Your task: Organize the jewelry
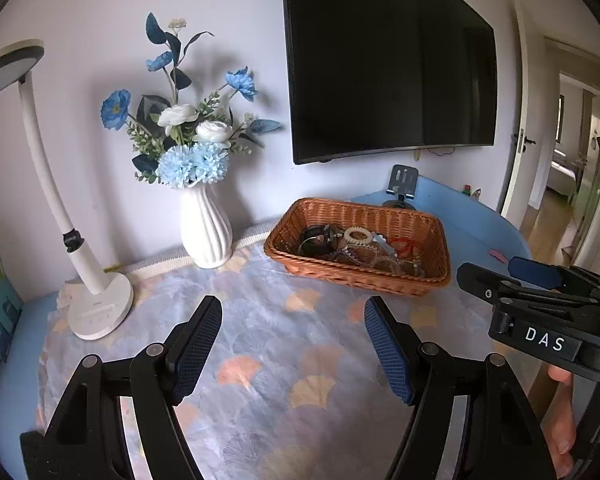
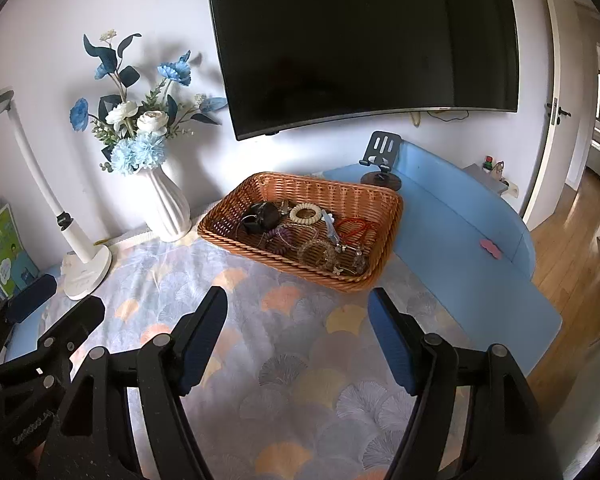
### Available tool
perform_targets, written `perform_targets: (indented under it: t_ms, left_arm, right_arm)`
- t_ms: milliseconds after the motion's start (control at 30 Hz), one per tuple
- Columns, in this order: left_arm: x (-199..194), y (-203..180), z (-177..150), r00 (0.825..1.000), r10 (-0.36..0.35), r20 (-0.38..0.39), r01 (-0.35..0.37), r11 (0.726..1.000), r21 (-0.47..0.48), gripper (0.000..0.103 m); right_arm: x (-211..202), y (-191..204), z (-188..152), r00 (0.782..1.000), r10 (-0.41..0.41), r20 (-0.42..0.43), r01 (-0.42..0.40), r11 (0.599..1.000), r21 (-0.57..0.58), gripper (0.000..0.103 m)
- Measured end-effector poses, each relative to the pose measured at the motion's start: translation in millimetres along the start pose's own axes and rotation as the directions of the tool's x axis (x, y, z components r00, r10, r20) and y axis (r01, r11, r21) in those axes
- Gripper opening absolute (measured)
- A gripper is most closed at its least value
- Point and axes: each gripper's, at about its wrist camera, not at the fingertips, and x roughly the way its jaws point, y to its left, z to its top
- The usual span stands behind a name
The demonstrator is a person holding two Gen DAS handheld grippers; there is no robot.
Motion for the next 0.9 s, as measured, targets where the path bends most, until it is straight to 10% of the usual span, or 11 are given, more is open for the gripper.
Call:
perform_targets:
  t_ms: [900]
  left_arm:
    - [6.6, 0.5, -6.8, 0.999, -0.012, -0.040, 0.012, 1.000, -0.005, 0.075]
  right_arm:
    - [5.6, 8.5, -6.2, 1.000, 0.009, -0.024, -0.009, 1.000, -0.011, 0.075]
